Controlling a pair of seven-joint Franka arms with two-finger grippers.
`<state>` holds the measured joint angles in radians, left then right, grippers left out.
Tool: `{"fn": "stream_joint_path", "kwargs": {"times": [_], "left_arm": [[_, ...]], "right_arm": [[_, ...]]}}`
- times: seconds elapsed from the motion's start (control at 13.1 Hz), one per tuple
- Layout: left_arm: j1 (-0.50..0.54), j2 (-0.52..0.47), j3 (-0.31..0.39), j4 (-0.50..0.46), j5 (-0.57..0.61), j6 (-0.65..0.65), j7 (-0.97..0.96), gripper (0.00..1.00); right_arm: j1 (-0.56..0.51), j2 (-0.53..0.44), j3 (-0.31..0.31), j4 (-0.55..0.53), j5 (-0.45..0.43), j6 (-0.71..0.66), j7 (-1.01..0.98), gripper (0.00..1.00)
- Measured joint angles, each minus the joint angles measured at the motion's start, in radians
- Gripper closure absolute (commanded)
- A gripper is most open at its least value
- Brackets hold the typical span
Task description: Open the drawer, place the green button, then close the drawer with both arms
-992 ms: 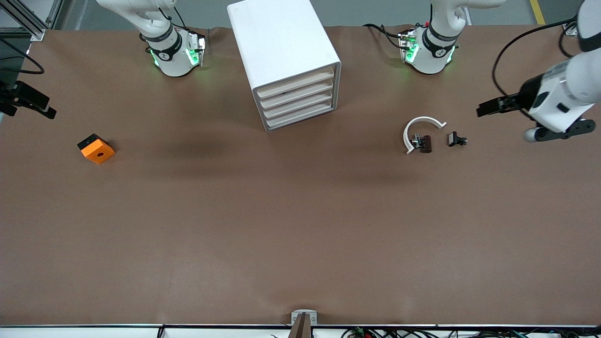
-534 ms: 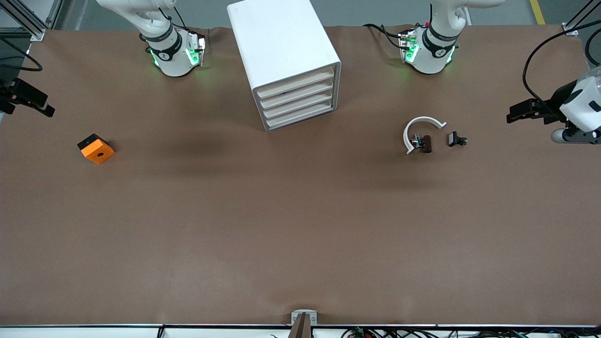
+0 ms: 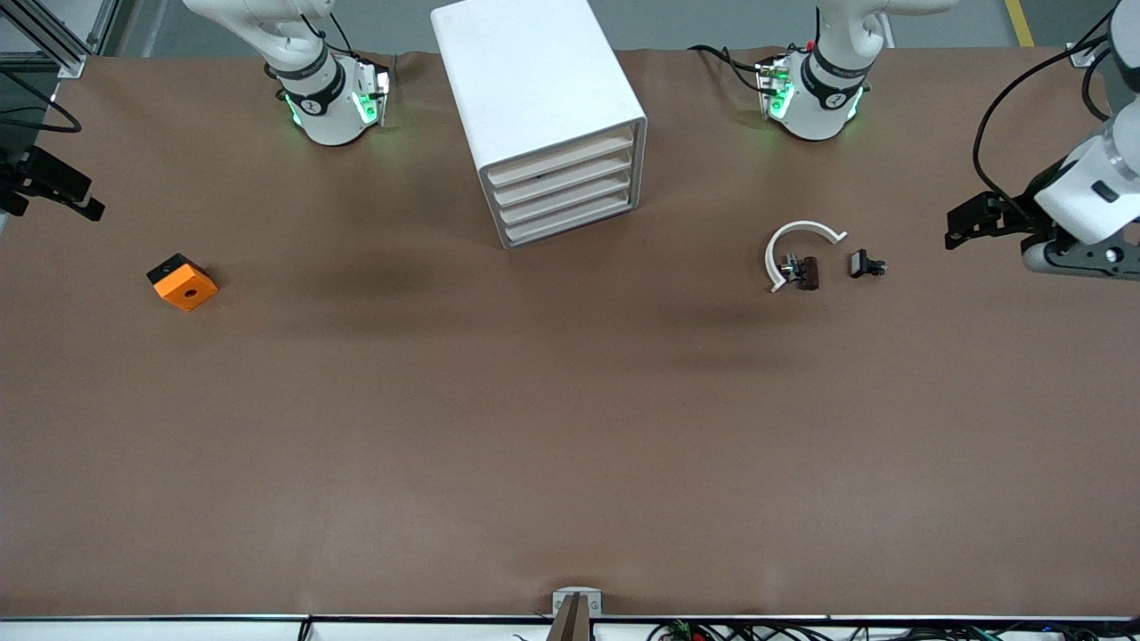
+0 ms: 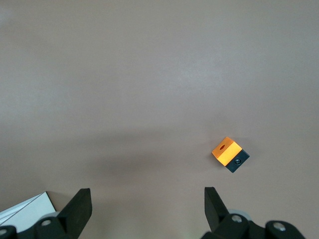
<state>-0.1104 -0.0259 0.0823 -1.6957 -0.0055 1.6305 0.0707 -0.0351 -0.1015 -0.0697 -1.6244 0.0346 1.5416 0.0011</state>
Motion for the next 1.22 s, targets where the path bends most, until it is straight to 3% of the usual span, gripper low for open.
{"fn": "stream_joint_path", "kwargs": {"times": [0.31,1.22], "left_arm": [[0.003,0.0,0.0,0.055,0.0,-0.002,-0.02,0.0],[-0.01,0.013,-0.003,0.08,-0.011,-0.003,-0.115,0.0]], "right_arm": [[0.0,0.0,0.002,0.001,0.0,0.018,0.0,0.0],[0.017,0.001,0.011,0.001,-0.015,0.027,0.0,0.0]]}}
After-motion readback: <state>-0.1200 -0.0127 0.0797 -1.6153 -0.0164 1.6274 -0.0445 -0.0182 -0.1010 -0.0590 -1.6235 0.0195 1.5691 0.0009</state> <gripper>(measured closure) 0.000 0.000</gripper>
